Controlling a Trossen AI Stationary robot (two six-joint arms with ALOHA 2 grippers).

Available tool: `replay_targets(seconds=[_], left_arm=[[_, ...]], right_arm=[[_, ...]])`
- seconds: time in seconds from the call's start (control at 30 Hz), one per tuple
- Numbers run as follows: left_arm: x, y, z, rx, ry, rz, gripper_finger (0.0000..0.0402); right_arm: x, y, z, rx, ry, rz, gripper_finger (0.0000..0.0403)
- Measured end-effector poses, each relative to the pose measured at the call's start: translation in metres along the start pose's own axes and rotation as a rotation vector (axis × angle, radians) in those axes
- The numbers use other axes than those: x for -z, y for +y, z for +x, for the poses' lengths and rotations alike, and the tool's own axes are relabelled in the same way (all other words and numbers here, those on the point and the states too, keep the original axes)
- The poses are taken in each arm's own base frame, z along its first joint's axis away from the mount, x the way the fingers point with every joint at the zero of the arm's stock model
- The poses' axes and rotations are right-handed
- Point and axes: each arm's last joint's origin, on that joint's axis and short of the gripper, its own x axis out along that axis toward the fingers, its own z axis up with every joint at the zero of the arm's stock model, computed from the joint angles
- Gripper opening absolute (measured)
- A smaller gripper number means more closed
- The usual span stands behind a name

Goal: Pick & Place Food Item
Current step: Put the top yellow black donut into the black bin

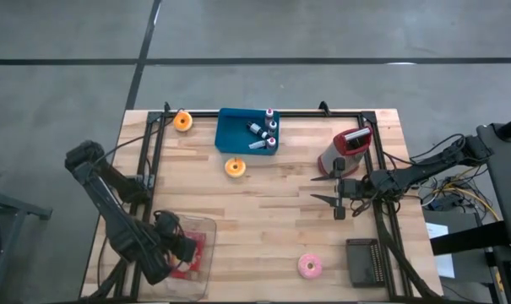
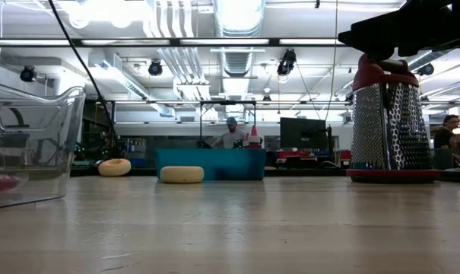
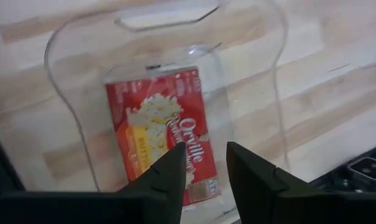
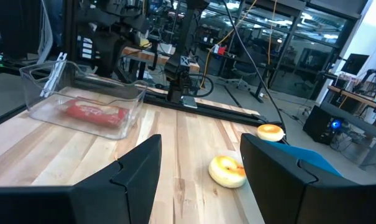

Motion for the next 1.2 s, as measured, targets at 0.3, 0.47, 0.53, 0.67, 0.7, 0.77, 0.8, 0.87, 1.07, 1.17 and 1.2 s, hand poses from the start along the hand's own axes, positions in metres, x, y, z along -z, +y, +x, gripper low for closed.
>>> replay_targets(seconds=[0.3,0.47,0.53,0.67,0.7,0.77,0.8,0.87,1.07,1.17,1.2], left_arm=[[-0.021,0.002,-0.016,0.163,-0.225,0.124,0.0122],[-0.05,-0.01,-0.014,0.161,-0.417,0.236,0.0122],[-0.064,-0.018,-0.008,0.128,-0.442,0.277,0.0122],[-0.097,-0.038,0.001,0.065,-0.599,0.47,0.0122],[-0.105,-0.044,0.002,0.047,-0.685,0.524,0.0122],[-0.12,-0.057,0.004,0.033,-0.836,0.571,0.0122],[-0.128,-0.063,0.007,0.032,-0.873,0.584,0.0122],[-0.142,-0.076,0.01,0.066,-0.865,0.664,0.0122],[-0.18,-0.082,0.031,0.214,-0.78,0.59,0.0122],[-0.19,-0.064,0.052,0.129,-0.707,0.443,0.013],[-0.192,-0.057,0.059,0.085,-0.668,0.421,0.0135]], right_arm=[[0.0,0.0,0.0,0.0,0.0,0.0,0.0217],[0.0,0.0,0.0,0.0,0.0,0.0,0.0217],[0.0,0.0,0.0,0.0,0.0,0.0,0.0217],[0.0,0.0,0.0,0.0,0.0,0.0,0.0217],[0.0,0.0,0.0,0.0,0.0,0.0,0.0217],[0.0,0.0,0.0,0.0,0.0,0.0,0.0217],[0.0,0.0,0.0,0.0,0.0,0.0,0.0217],[0.0,0.0,0.0,0.0,0.0,0.0,0.0217],[0.0,0.0,0.0,0.0,0.0,0.0,0.0217],[0.0,0.0,0.0,0.0,0.0,0.0,0.0217],[0.0,0.0,0.0,0.0,0.0,0.0,0.0217]])
